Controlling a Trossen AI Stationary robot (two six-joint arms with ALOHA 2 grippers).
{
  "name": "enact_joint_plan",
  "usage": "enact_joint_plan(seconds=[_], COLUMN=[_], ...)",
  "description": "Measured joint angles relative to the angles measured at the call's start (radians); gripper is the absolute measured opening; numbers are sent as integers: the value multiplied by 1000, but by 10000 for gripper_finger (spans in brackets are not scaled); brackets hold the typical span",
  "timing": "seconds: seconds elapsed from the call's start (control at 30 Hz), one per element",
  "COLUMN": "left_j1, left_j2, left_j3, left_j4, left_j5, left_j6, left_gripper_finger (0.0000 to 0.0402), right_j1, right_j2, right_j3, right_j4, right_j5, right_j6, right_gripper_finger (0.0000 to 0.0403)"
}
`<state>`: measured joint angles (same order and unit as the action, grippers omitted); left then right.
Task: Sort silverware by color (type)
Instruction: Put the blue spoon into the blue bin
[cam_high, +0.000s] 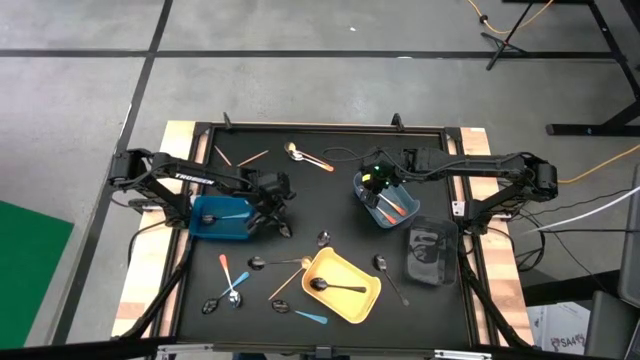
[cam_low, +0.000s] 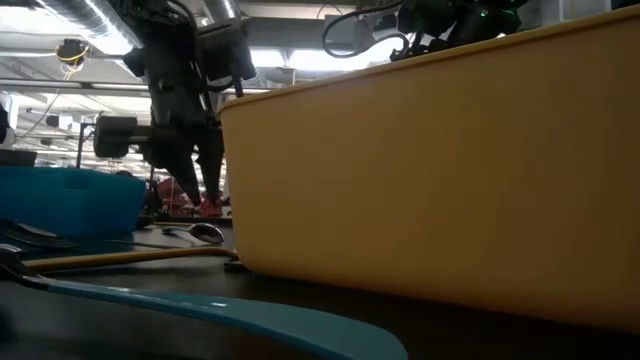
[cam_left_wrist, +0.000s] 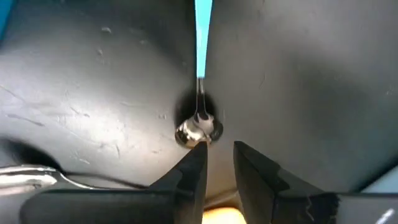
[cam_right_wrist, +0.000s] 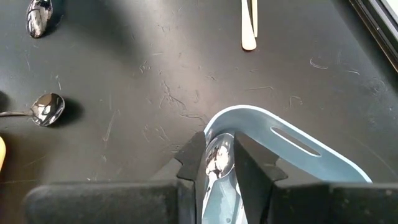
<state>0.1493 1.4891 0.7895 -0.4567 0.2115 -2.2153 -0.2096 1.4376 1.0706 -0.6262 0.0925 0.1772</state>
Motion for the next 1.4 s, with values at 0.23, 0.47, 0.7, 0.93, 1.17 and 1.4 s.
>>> enact_joint_plan(seconds=[0.23, 0.47, 0.7, 0.93, 1.17, 1.4], left_j1=[-16, -47, -48, -57, -92, -92], left_j2=[0, 19, 31, 52, 211, 285], left_j3=[0, 0, 17, 159, 327, 372], left_j4=[-55, -67, -89, -280, -510, -524], left_j5=[-59, -123, -113, -184, -247, -252], left_j6=[1, 0, -5, 7, -4, -7], left_gripper_finger=[73, 73, 73, 73, 73, 73], right_j1=[0, 0, 0, 0, 0, 0], right_j2=[0, 0, 0, 0, 0, 0], right_j3=[0, 0, 0, 0, 0, 0], right_j4=[0, 0, 0, 0, 3, 4], right_j5=[0, 0, 0, 0, 0, 0], right_j6=[0, 0, 0, 0, 0, 0], right_gripper_finger=[72, 72, 72, 72, 72, 72])
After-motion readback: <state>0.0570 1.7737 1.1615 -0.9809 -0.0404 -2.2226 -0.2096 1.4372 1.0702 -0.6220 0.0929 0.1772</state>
